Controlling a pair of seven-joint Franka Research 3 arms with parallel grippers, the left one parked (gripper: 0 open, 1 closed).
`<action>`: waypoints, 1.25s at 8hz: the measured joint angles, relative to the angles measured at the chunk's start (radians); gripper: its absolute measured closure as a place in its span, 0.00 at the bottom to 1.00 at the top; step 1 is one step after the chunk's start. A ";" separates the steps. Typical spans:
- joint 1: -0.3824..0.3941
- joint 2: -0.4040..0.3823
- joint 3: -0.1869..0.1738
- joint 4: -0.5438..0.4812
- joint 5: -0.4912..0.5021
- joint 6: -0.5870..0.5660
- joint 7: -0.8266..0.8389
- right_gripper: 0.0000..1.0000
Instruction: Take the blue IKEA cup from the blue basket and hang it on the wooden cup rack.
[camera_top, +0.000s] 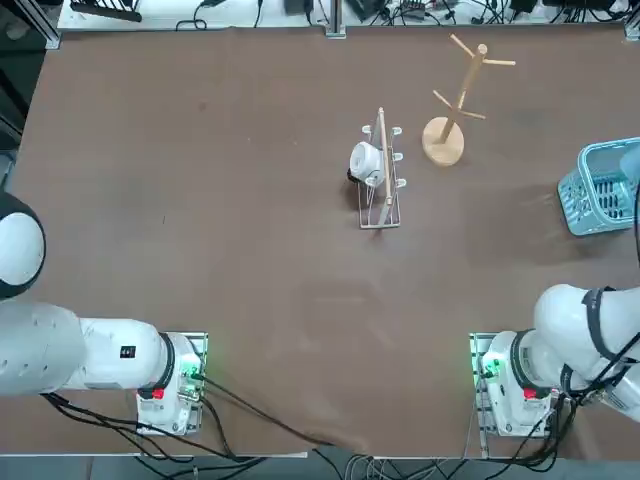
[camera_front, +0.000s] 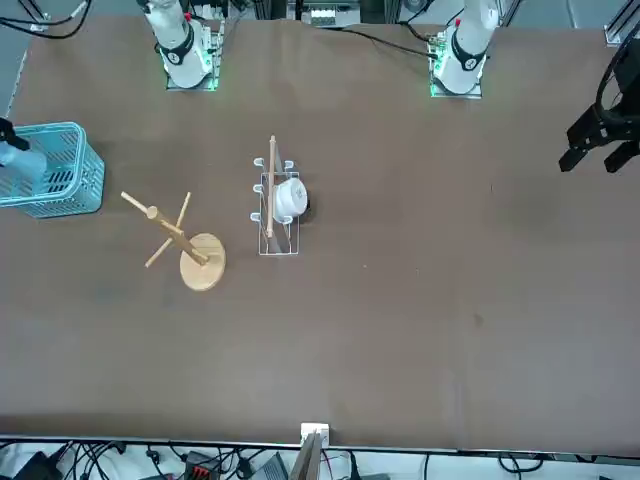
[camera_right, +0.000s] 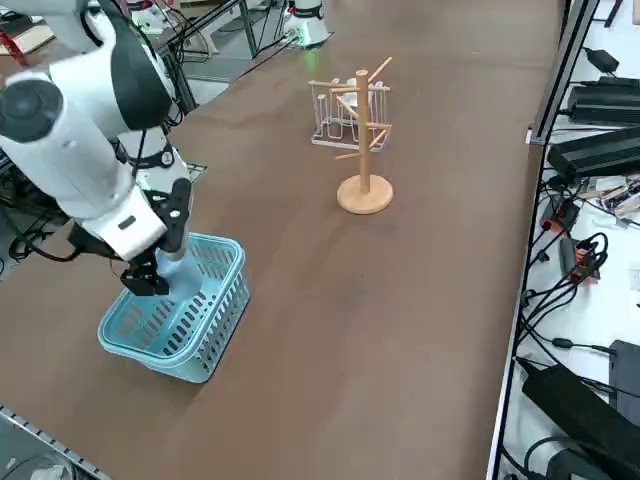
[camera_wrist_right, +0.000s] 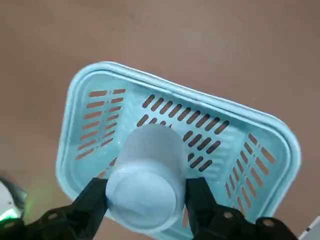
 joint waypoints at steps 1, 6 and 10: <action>0.001 -0.002 0.003 0.047 0.000 -0.056 -0.001 0.14; 0.022 -0.005 0.056 0.232 0.145 -0.257 -0.032 0.14; 0.033 -0.002 0.057 0.336 0.453 -0.406 -0.026 0.15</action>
